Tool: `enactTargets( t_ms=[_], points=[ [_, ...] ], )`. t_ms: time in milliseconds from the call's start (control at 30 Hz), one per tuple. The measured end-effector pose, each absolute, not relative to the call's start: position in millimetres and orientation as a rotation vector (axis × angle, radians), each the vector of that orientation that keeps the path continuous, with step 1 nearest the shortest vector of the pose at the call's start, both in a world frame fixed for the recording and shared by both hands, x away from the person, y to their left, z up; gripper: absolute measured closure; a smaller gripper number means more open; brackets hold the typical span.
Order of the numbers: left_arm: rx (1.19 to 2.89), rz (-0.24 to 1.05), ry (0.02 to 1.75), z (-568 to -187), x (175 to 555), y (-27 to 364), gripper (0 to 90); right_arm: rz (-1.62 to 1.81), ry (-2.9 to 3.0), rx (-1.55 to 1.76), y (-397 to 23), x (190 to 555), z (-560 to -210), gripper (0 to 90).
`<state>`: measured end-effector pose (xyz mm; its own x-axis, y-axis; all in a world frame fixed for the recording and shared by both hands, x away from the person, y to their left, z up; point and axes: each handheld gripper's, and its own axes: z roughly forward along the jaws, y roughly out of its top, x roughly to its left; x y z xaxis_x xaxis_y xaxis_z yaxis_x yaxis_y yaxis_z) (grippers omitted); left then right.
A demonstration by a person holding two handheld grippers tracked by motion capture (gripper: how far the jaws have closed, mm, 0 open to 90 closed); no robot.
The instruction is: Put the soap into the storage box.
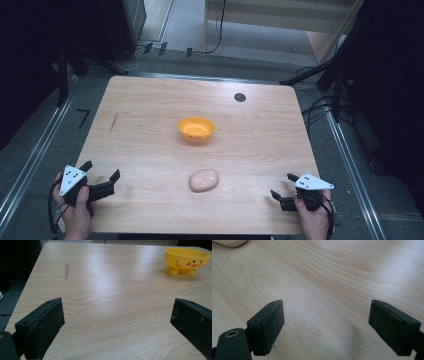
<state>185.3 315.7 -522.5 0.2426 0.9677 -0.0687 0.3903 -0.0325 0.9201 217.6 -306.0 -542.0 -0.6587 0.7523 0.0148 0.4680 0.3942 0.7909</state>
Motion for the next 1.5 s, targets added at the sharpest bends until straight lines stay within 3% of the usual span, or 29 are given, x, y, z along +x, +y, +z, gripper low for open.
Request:
enactTargets(
  t_ms=[567,1267,1500],
  points=[
    [1.608,0.792,1.29,-522.6,186.6,313.3,0.0,1.025,2.601,0.825,-271.1,249.3,-521.6,14.1],
    [1.607,0.786,1.298,-522.6,187.2,313.8,0.0,0.877,2.772,0.529,-229.2,277.0,-498.0,31.6],
    [1.608,0.79,1.293,-522.7,187.1,313.3,0.0,0.81,2.874,0.417,-212.6,276.2,-491.5,27.7]
  ],
)
